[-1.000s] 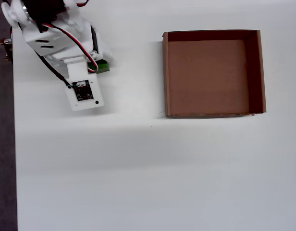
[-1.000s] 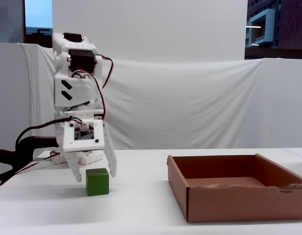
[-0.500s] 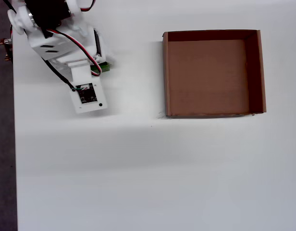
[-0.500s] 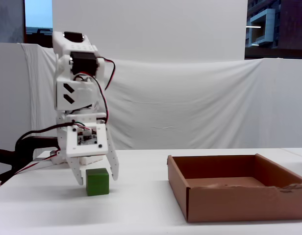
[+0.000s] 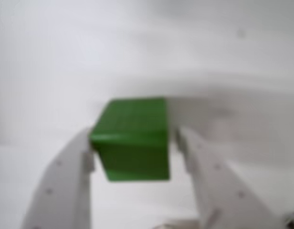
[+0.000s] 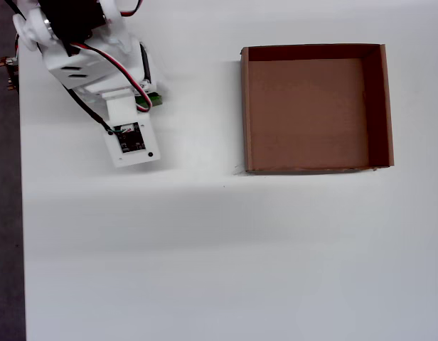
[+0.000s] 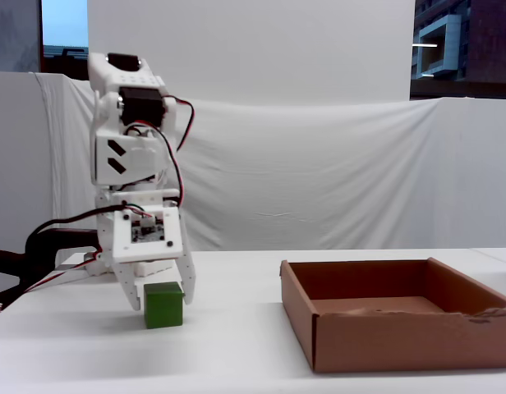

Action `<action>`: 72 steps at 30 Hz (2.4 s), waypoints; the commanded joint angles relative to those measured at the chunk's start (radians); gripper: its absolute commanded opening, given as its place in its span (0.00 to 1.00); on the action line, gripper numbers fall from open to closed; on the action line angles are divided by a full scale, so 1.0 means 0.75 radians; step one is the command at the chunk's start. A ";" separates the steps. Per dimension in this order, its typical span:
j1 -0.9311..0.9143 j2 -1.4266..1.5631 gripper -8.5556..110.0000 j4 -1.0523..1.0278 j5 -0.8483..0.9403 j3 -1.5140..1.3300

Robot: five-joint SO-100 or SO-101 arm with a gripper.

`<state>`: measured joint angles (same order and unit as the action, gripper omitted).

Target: Grasp a green cube and put it in a box.

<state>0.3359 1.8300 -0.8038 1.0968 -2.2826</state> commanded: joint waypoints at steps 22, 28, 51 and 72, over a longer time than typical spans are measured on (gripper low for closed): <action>0.025 0.090 0.21 -0.004 0.014 0.037; 0.067 0.168 0.21 -0.147 0.012 0.121; 0.031 0.219 0.27 -0.025 0.020 0.029; 0.020 0.209 0.33 0.080 0.027 -0.112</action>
<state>0.3636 1.9635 -0.7624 1.0968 -2.3700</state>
